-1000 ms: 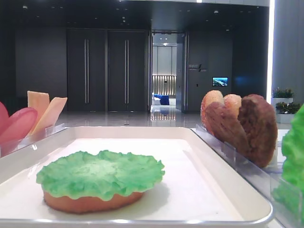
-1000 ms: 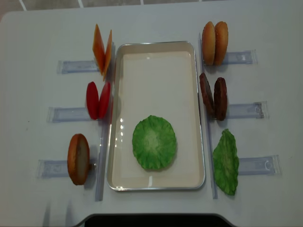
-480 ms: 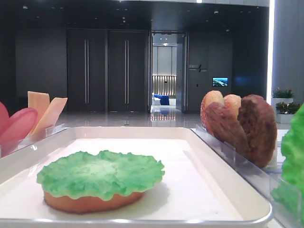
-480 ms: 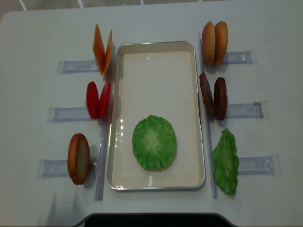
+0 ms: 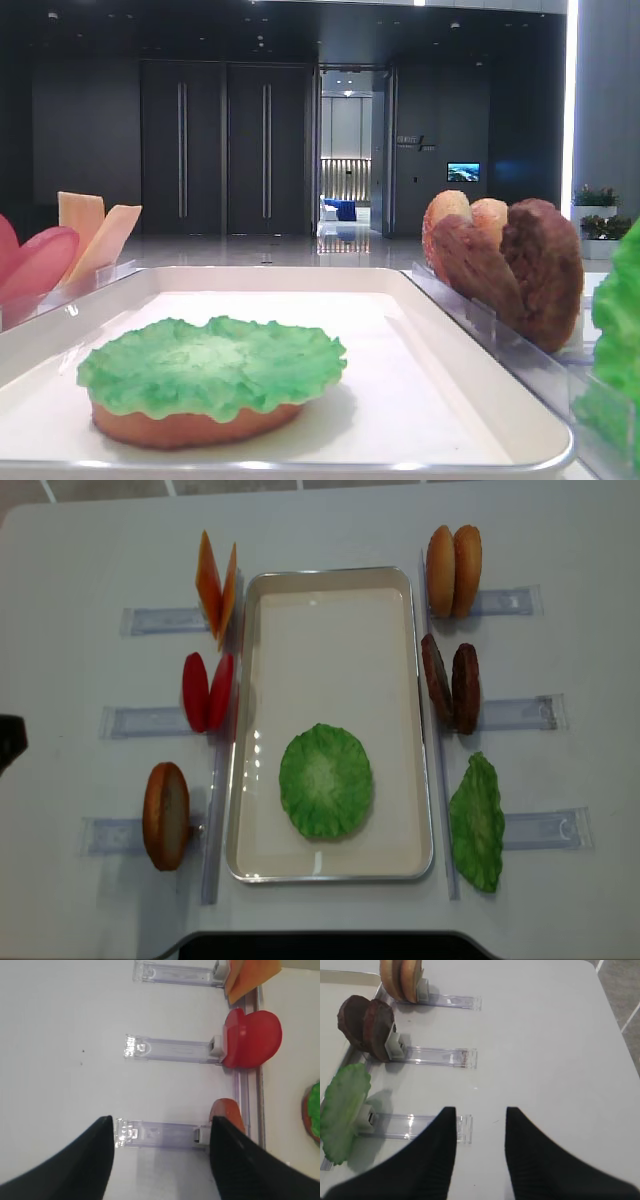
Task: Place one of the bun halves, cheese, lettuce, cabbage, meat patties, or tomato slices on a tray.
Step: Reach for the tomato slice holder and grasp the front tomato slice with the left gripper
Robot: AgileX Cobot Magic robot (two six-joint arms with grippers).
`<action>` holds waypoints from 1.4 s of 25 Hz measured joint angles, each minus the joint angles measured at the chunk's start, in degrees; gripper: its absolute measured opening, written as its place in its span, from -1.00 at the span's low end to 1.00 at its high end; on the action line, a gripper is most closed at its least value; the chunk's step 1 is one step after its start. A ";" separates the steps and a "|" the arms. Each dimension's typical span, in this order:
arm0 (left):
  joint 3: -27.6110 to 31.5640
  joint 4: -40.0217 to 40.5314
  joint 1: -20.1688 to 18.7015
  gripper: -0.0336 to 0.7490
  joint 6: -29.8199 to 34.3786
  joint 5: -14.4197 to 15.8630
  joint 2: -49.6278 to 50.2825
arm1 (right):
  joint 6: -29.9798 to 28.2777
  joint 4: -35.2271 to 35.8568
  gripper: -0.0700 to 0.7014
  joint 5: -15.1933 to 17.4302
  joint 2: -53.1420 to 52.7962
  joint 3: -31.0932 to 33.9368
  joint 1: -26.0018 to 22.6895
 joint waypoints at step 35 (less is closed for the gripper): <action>-18.76 -6.43 -0.79 0.26 0.00 -2.14 40.73 | 0.00 0.00 -0.21 0.00 0.00 0.00 0.00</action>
